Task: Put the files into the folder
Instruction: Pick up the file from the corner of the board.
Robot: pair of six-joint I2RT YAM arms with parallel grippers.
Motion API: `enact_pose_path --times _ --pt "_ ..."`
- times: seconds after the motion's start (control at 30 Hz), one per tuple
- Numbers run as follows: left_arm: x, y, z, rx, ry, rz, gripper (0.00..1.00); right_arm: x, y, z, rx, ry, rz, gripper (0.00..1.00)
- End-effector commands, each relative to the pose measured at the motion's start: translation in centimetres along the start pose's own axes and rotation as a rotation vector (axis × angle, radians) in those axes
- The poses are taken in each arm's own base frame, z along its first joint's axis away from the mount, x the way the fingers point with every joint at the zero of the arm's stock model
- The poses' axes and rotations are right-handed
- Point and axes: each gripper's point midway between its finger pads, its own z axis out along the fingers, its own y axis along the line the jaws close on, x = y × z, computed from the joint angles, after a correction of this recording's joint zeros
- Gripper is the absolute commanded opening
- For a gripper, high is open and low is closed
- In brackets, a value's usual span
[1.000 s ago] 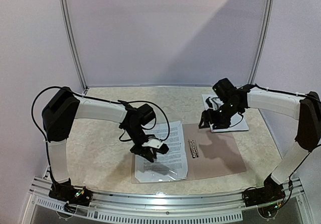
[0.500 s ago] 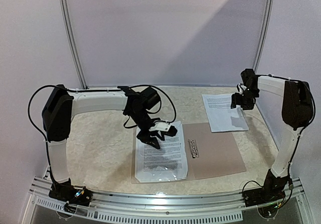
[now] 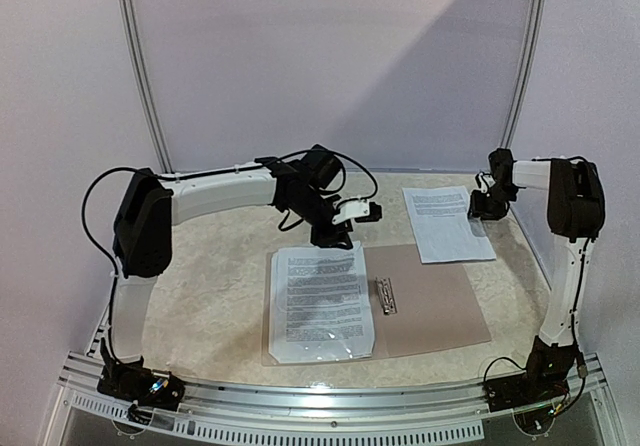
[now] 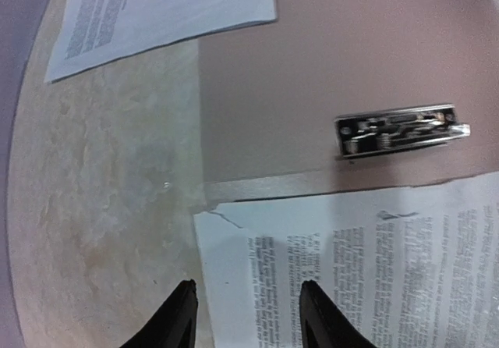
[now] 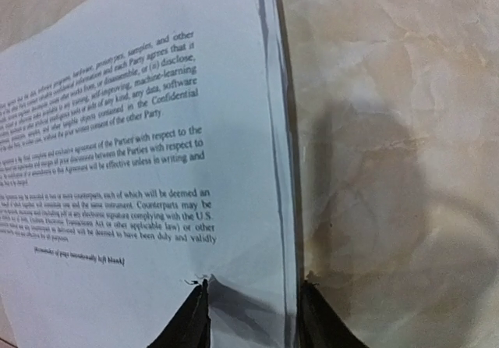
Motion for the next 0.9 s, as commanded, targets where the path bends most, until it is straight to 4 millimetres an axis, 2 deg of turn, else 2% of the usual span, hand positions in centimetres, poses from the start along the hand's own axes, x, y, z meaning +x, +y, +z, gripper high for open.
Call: enact_pose_path --times 0.0,0.13,0.17,0.2,0.37,0.5,0.73,0.77,0.83,0.87 --pt "-1.5 4.9 2.1 -0.250 0.011 -0.031 0.47 0.9 0.8 2.2 -0.073 0.028 -0.010 0.31" --pt "-2.9 7.2 3.8 -0.388 0.024 0.031 0.47 1.1 2.3 2.0 -0.161 0.034 -0.030 0.05" --pt "-3.1 7.4 4.3 -0.393 0.022 0.041 0.47 1.1 2.7 1.9 -0.183 0.035 -0.042 0.01" --pt "-3.4 7.6 4.8 -0.393 0.015 0.046 0.47 1.1 3.0 1.6 -0.203 0.035 -0.049 0.00" --pt "-3.8 6.2 7.0 -0.333 -0.010 0.046 0.49 1.2 4.5 0.3 -0.286 0.029 -0.091 0.00" --pt "-3.9 4.9 9.0 -0.336 0.009 0.085 0.50 1.8 6.1 -1.6 -0.378 0.020 -0.107 0.00" --pt "-4.7 5.1 11.7 -0.394 0.007 0.122 0.49 3.7 7.5 -3.3 -0.464 0.050 -0.084 0.00" --pt "-4.7 5.0 12.0 -0.392 0.006 0.121 0.49 4.0 7.5 -3.3 -0.469 0.054 -0.077 0.02" --pt "-4.3 4.8 12.7 -0.383 0.010 0.119 0.49 4.1 7.2 -3.4 -0.444 0.049 -0.047 0.18" --pt "-4.2 4.6 13.0 -0.379 0.012 0.118 0.49 4.2 7.1 -3.4 -0.437 0.051 -0.019 0.21"
